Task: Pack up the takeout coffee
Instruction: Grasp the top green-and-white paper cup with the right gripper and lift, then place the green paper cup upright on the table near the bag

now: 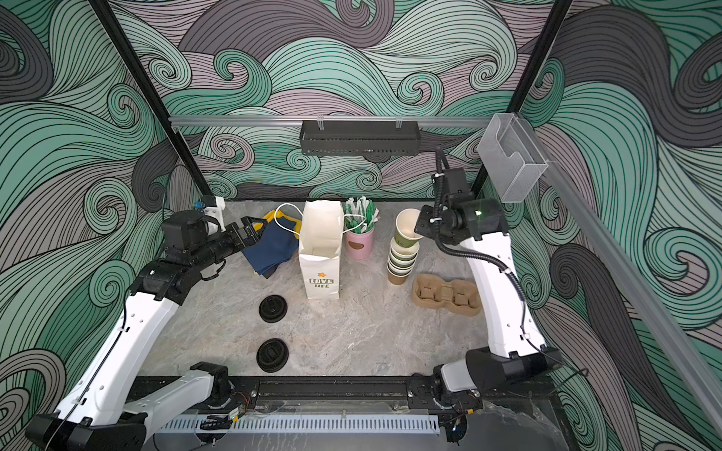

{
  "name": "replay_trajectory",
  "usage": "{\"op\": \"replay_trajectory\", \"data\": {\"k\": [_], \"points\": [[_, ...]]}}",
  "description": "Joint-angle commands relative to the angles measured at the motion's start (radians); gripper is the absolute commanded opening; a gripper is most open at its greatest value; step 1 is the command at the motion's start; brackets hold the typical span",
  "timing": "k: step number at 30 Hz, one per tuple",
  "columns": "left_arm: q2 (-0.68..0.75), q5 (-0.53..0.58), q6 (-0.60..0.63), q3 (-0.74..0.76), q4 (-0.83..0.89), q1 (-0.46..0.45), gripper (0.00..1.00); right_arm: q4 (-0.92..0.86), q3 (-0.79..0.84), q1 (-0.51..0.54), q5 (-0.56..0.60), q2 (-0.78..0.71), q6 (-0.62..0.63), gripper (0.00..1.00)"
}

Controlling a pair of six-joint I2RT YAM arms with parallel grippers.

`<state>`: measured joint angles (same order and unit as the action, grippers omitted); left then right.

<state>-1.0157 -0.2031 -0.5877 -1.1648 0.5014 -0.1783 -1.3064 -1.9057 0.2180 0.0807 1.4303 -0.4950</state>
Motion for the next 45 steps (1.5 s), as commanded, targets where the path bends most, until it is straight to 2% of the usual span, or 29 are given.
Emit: {"op": "replay_trajectory", "data": {"k": [1, 4, 8, 13, 16, 21, 27, 45], "points": [[0.037, 0.013, -0.049, -0.005, 0.094, -0.006, 0.95, -0.065, -0.041, 0.026, -0.043, -0.047, 0.023, 0.0], [0.066, 0.013, -0.103, 0.047, 0.13, -0.006, 0.95, -0.094, 0.0, 0.089, -0.065, -0.083, 0.018, 0.0], [0.123, 0.01, -0.19, 0.153, 0.125, -0.004, 0.95, -0.068, 0.157, 0.23, -0.039, -0.154, -0.037, 0.0], [0.176, 0.017, -0.272, 0.254, 0.134, -0.003, 0.94, 0.083, 0.455, 0.432, 0.007, -0.259, -0.173, 0.0], [0.195, 0.022, -0.277, 0.29, 0.152, -0.003, 0.95, 0.199, 0.618, 0.557, 0.041, -0.284, -0.236, 0.0], [0.204, 0.025, -0.27, 0.318, 0.181, -0.003, 0.95, 0.361, 0.774, 0.687, 0.085, -0.266, -0.3, 0.0], [0.207, 0.026, -0.27, 0.331, 0.181, -0.004, 0.95, 0.444, 0.851, 0.722, 0.099, -0.209, -0.304, 0.0], [0.21, 0.022, -0.27, 0.35, 0.17, -0.003, 0.95, 0.513, 0.898, 0.723, 0.106, -0.082, -0.272, 0.0]]}}
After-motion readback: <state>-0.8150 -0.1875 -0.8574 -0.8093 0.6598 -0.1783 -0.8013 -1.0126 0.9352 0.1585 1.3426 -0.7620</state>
